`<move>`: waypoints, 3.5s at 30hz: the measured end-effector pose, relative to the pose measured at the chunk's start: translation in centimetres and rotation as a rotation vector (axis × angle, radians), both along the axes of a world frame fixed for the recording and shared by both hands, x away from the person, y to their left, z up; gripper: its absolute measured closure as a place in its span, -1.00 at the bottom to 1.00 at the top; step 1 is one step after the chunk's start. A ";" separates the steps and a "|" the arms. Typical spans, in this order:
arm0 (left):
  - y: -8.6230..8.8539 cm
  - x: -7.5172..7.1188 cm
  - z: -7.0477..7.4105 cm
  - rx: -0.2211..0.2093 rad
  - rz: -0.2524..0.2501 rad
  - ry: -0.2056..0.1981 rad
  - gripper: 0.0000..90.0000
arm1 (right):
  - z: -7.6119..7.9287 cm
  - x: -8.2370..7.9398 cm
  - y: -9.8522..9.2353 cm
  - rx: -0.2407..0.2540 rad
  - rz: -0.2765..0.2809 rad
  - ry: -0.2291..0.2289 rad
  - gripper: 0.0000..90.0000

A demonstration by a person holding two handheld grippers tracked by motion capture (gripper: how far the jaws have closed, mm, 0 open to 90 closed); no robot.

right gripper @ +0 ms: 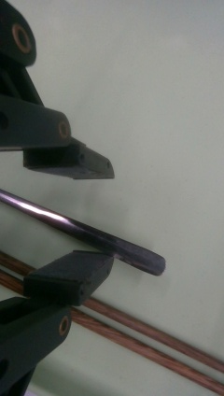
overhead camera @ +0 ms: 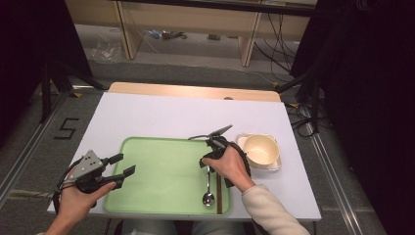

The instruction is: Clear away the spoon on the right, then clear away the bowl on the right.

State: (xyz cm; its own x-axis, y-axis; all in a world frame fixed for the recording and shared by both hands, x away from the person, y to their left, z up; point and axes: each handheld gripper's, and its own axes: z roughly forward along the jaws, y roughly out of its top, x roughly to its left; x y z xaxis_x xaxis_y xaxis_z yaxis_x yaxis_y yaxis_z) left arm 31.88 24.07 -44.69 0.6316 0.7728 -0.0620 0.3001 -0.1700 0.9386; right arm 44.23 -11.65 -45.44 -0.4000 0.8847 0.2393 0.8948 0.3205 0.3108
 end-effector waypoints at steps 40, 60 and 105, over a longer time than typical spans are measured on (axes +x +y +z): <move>0.0 0.0 0.0 0.004 0.001 0.001 -0.18 | 3.2 0.1 -1.0 -0.010 -0.027 -0.128 0.18; -0.1 0.1 -0.1 0.000 -0.001 0.005 -0.18 | 7.3 1.7 -9.7 0.008 -0.168 -0.229 0.22; -0.8 0.9 -0.1 0.004 -0.019 0.014 -0.18 | 7.6 1.9 -20.3 -0.061 -0.343 -0.126 0.37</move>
